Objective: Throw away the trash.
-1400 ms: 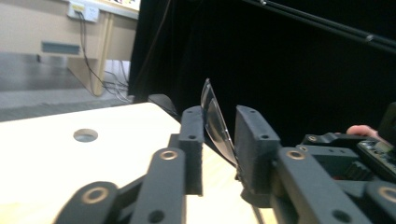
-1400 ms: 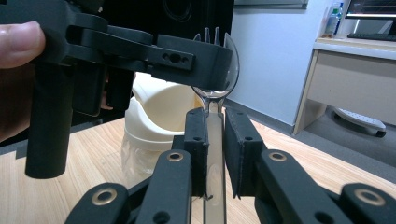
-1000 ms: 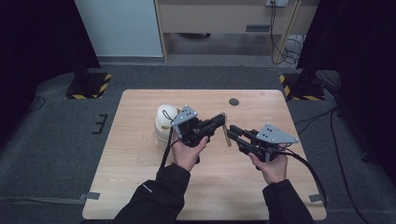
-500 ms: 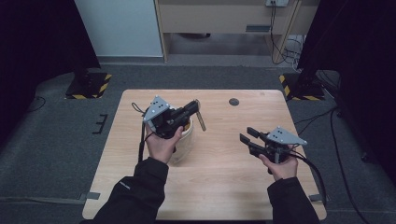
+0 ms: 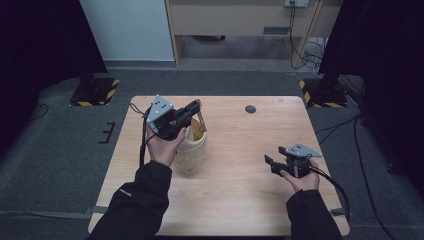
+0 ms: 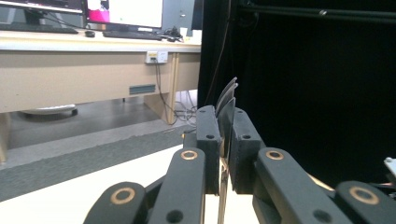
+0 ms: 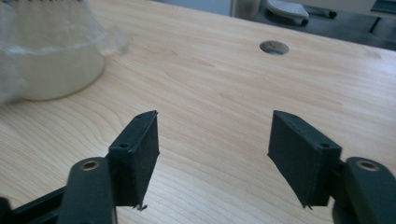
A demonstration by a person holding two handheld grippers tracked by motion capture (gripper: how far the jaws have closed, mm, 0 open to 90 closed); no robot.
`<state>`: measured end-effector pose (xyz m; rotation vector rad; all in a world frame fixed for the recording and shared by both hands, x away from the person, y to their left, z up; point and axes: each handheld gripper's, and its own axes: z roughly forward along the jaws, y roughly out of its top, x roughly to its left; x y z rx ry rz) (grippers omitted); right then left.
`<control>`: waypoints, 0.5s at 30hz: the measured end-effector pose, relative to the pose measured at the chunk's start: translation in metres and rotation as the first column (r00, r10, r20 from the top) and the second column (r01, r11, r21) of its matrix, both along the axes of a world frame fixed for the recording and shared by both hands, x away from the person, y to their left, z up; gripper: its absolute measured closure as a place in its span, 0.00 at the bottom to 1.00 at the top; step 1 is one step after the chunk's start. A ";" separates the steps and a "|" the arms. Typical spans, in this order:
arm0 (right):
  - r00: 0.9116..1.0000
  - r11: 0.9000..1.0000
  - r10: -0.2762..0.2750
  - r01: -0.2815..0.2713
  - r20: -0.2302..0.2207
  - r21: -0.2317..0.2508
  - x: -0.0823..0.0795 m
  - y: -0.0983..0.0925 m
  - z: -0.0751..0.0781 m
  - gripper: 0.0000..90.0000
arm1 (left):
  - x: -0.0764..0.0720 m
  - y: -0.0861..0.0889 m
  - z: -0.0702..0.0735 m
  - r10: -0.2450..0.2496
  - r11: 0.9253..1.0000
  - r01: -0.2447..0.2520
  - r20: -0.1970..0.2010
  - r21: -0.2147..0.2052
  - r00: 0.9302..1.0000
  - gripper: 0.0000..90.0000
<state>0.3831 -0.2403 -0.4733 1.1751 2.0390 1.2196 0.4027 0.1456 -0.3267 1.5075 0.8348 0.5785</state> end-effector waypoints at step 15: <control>0.998 0.998 -0.023 0.019 -0.058 -0.063 0.006 0.003 -0.017 0.32 | 0.013 0.005 -0.025 0.032 0.994 -0.028 -0.028 0.105 0.999 0.94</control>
